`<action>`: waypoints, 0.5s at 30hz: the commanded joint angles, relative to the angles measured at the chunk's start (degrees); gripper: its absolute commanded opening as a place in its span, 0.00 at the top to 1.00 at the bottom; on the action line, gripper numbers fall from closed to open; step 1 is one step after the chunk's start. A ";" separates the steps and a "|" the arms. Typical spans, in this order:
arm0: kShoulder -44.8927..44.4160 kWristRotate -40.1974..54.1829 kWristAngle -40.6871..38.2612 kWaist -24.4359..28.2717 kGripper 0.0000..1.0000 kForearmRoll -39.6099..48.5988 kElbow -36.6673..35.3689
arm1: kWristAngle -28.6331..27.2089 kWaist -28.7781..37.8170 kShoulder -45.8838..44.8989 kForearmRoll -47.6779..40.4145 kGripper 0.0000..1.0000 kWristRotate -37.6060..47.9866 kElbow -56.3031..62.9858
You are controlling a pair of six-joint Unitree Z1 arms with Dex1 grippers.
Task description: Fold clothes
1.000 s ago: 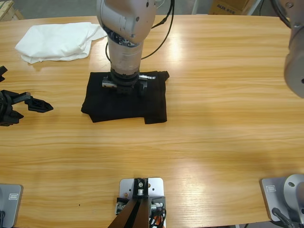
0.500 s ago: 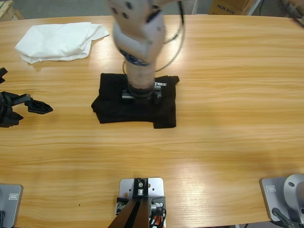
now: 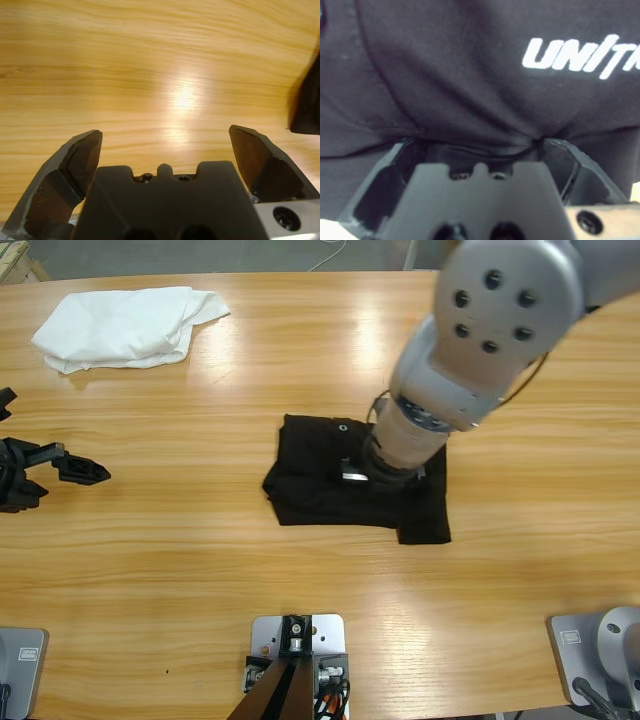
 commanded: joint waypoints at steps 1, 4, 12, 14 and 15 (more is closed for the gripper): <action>0.85 0.67 0.94 0.02 0.00 -0.03 2.45 | -1.46 -2.72 1.94 -3.54 0.13 0.80 12.73; 0.90 0.67 0.96 0.02 0.00 -0.05 2.68 | -1.94 -2.72 -0.64 -3.26 0.12 0.36 12.85; -0.94 3.60 1.00 0.02 0.00 -0.29 1.34 | -6.19 -2.72 -17.59 7.67 0.00 -4.05 5.40; -1.45 6.80 1.01 0.02 0.00 -0.20 -0.45 | -6.10 -2.72 -21.95 11.01 0.00 -4.56 2.07; -1.65 8.01 1.00 0.20 0.00 -0.20 -1.64 | -6.03 -2.72 -23.97 13.17 0.00 -4.75 -0.04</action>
